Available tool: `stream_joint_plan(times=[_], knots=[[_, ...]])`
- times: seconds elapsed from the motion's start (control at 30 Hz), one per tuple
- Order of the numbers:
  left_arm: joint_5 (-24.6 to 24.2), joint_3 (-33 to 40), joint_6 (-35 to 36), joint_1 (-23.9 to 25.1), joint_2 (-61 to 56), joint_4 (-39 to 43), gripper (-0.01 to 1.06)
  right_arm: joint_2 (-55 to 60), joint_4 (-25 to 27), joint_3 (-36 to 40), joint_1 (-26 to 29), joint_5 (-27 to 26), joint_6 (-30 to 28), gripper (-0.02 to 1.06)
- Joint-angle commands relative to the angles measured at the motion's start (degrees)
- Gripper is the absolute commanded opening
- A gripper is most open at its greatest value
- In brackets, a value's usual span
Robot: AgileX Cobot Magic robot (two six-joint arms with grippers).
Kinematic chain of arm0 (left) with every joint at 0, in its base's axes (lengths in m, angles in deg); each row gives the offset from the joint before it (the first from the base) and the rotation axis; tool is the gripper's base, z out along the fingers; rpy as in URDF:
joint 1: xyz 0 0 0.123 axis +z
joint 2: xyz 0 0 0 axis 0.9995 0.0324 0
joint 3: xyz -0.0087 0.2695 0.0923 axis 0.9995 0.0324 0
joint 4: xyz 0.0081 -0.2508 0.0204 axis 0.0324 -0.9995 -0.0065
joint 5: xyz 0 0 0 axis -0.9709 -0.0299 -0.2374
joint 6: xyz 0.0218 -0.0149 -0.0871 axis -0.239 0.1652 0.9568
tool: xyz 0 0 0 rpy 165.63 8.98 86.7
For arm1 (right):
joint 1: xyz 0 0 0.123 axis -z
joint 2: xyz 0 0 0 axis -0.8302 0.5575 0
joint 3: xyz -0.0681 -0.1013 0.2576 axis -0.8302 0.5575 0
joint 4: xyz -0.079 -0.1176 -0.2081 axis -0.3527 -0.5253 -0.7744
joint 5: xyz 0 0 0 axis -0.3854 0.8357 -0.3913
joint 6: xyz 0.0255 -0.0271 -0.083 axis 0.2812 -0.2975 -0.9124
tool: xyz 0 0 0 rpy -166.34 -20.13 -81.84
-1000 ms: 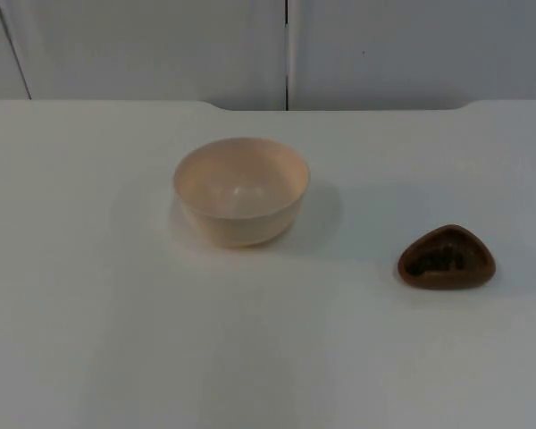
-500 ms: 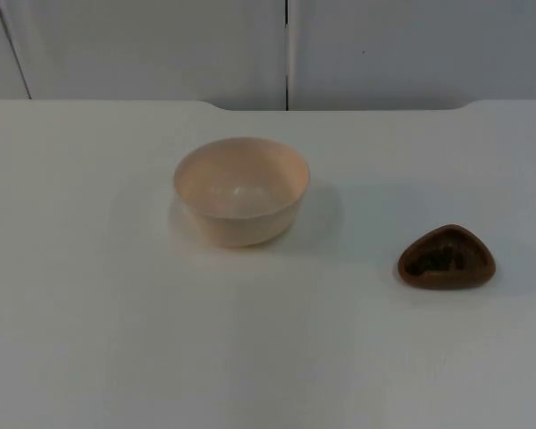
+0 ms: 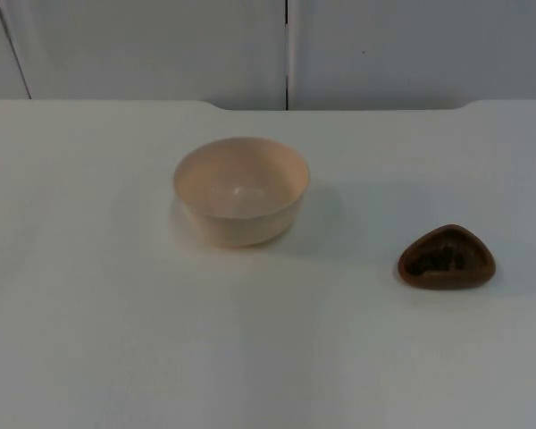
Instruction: Pick up the bowl with the left hand and pour the coffee beans from the cup into the bowl with the right hand.
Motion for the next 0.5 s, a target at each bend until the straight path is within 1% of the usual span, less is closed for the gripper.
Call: stream_joint_plan(times=[0.0,0.2,0.37,0.47], knots=[[0.7,-1.1,-0.9,-0.1,1.7,-1.6,1.05,0.2,0.1,0.3,0.4,-0.4,-0.1,1.05],[0.8,-3.7,-1.6,-0.2,6.9,-1.7,1.05,0.2,0.1,0.3,0.4,-0.4,-0.1,1.05],[-0.2,-6.0,-1.6,-0.3,11.5,-1.7,1.05,0.2,0.1,0.3,0.4,-0.4,-0.1,1.05],[-0.1,-7.0,-2.2,-2.7,14.9,-1.4,1.05,0.2,0.1,0.3,0.4,-0.4,-0.1,1.05]])
